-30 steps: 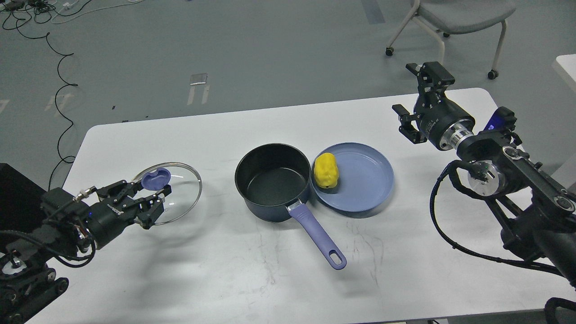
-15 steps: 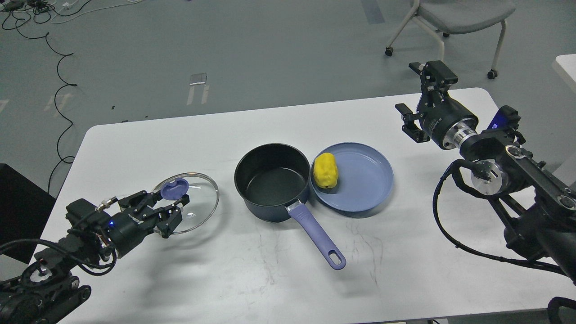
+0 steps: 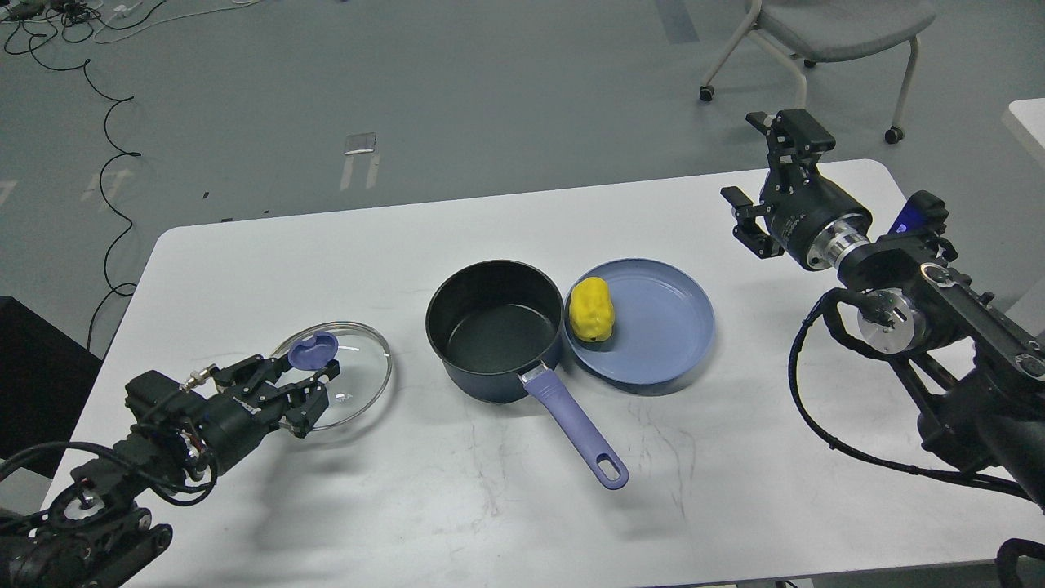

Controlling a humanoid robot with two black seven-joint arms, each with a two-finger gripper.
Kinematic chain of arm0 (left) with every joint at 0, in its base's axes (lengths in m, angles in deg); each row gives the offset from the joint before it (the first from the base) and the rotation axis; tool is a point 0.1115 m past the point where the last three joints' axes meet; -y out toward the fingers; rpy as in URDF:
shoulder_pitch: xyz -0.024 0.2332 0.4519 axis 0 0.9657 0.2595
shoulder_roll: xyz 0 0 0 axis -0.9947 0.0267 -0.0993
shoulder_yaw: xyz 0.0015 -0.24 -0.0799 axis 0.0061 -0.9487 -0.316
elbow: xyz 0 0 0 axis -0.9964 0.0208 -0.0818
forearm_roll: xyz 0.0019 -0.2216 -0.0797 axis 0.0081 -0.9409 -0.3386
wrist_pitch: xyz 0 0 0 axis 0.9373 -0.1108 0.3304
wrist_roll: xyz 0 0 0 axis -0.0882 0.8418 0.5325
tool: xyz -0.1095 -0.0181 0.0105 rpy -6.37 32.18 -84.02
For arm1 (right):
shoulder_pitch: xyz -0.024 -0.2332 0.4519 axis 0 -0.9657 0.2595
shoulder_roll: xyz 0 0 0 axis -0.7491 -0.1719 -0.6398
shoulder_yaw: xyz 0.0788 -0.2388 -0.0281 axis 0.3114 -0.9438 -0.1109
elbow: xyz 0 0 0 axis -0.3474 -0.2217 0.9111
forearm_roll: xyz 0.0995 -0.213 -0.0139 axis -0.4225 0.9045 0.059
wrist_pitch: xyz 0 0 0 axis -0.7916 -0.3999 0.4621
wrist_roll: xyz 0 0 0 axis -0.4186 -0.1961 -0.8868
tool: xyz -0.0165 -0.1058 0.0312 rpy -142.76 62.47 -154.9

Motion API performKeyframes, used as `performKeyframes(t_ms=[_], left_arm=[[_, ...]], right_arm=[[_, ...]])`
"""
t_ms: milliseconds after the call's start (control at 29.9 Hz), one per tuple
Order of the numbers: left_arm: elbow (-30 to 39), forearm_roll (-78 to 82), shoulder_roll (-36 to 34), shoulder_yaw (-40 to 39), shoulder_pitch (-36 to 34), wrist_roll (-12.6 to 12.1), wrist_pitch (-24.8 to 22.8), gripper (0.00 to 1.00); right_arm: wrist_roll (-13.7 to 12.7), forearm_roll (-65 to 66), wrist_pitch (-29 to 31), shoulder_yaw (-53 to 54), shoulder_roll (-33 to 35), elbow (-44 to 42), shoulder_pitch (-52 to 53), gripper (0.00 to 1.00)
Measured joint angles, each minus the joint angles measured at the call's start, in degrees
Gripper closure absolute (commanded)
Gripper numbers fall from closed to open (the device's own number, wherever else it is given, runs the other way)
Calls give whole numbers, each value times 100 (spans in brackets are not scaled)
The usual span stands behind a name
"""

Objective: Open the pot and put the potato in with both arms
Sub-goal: 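Lower the glass lid onto the table beside the pot, then release the lid and raise the left gripper away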

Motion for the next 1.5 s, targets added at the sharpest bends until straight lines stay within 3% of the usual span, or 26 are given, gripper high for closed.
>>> performKeyframes(t_ms=[167,334,501,835,1136,1269,1403,1503], left_arm=[[-38,-58,10,0,66,0,0,40],[-127,-83,86,0,83,0,0,16],[-139,-83,111,0,91,0,0,3],[-90,-768,104,-8,-4,0,0,2],[886,-2288,-603,-28,-665,-1,-52,2],[1219,-3243,-743,-86,-1262,-1,-828,2],[1250,-4933,-745,-131,-1979,-1,-1875,2],[1184,-6000,-691,-142,-2395,-2,-2400,2]], right_arm=[[0,0,-4,0,16,0,0,0],[0,0,-9,0,22,0,0,0],[0,0,-9,0,30,0,0,0],[0,0,-9,24,33,8,0,0],[4,33,22,-63,39,25,23,0],[4,116,35,-239,62,47,68,1],[4,600,43,-668,268,82,187,1],[4,1132,54,-1118,479,125,347,1]])
